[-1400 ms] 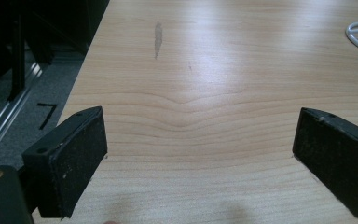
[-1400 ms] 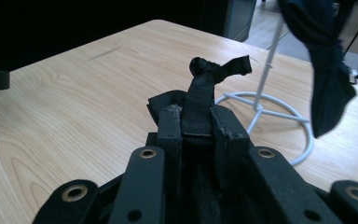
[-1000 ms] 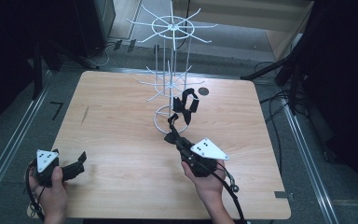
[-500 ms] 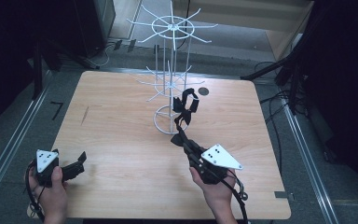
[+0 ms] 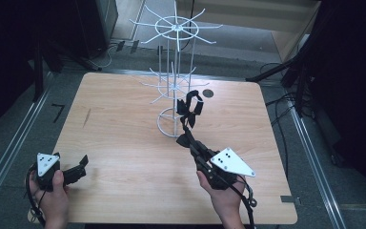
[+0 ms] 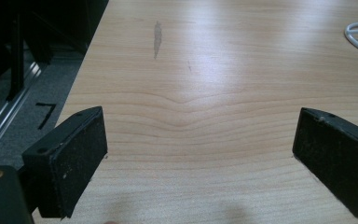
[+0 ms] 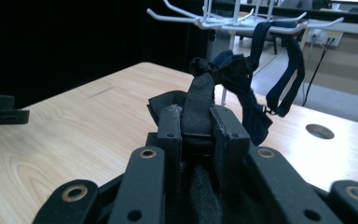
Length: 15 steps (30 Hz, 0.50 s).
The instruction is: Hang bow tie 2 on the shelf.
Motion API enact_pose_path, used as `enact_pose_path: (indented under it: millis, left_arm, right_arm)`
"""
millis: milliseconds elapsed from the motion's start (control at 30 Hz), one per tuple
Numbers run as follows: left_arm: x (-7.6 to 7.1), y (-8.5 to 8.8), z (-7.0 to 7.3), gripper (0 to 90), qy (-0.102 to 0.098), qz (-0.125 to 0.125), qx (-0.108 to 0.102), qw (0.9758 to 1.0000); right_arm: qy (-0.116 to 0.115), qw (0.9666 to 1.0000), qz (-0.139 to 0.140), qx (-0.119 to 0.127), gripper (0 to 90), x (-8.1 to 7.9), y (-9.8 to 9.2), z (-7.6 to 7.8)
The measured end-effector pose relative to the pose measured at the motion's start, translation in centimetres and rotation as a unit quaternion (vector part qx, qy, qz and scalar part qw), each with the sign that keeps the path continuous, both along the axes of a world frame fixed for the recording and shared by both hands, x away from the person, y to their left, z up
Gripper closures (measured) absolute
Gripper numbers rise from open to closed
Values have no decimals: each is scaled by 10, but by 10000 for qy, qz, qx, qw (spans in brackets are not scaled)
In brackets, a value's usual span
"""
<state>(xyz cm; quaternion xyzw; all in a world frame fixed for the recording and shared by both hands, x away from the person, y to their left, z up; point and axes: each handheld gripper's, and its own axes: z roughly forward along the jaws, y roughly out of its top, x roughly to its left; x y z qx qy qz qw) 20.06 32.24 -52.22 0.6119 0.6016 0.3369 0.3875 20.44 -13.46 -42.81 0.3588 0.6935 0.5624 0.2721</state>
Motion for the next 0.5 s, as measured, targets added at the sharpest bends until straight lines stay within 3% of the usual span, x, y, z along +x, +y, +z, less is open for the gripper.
enact_pose_path:
  millis: [500]
  left_arm:
    - [0,0,0,38,4,-11,11,10000]
  right_arm:
    - [-312,9994,38,146,762,-2,0,15]
